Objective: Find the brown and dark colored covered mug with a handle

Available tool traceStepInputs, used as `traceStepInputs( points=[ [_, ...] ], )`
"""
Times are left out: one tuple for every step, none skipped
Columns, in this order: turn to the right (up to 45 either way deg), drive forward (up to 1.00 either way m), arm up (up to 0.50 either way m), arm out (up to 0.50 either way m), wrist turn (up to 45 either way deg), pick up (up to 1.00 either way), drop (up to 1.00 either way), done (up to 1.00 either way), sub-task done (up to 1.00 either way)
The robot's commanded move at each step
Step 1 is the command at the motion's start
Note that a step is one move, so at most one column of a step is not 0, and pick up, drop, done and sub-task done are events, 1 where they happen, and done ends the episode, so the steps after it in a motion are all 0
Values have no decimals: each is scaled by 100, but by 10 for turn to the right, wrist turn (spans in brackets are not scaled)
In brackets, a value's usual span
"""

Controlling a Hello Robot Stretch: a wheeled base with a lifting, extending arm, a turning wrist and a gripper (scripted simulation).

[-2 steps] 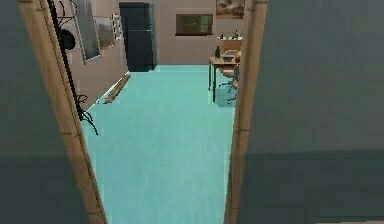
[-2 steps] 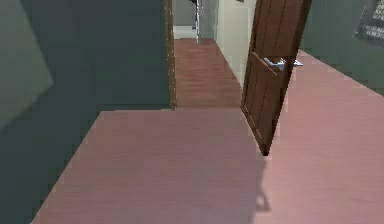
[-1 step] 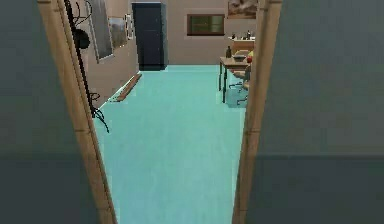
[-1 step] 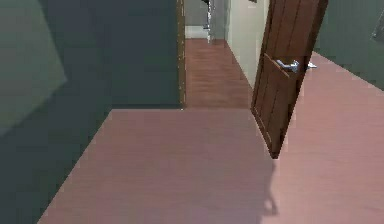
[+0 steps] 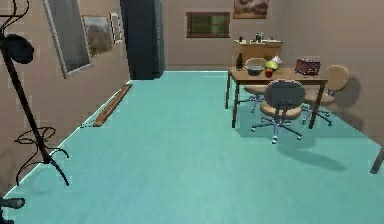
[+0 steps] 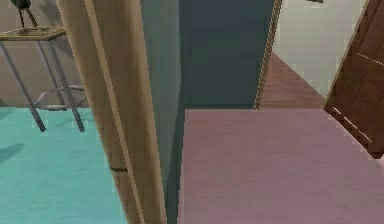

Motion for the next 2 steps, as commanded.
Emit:
traceStepInputs(
  points=[
    [-60, 0, 0, 0, 0, 0, 0, 0, 0],
    [0, 25, 0, 0, 0, 0, 0, 0, 0]
  ],
)
